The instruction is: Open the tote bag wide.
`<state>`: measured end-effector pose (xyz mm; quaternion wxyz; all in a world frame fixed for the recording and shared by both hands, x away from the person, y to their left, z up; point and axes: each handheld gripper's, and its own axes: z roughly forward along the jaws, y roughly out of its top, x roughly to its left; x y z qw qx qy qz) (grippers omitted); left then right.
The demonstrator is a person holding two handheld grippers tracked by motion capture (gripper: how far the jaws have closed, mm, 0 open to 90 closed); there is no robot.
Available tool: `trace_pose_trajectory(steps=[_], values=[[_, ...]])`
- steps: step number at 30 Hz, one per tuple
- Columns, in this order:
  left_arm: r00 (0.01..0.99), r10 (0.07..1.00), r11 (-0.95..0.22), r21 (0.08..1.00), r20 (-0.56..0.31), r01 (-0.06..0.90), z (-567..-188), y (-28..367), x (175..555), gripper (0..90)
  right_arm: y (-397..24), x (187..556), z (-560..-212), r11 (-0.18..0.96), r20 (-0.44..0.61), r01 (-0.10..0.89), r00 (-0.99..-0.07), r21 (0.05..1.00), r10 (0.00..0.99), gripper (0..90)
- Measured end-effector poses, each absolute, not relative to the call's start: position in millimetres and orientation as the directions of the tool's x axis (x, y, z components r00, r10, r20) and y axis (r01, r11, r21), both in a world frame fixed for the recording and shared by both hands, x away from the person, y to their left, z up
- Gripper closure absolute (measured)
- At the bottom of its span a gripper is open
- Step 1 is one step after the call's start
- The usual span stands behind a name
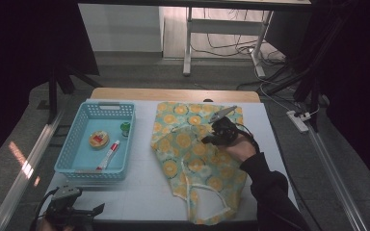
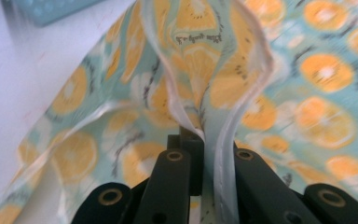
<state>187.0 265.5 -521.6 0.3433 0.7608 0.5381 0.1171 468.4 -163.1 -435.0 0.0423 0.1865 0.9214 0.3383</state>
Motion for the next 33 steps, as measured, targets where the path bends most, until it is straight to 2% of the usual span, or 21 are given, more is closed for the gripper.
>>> trace_pose_trajectory(steps=[11,33], values=[[0.394,0.897,-0.182,0.648,-0.199,0.74,-522,266,187,0.3,-148,488,-410,0.673,-0.001,0.297,-0.915,0.678,0.404,90.0],[0.398,0.894,-0.182,0.648,-0.204,0.74,-522,266,187,0.4,-139,501,-405,0.662,-0.032,0.266,-0.915,0.701,0.401,90.0]])
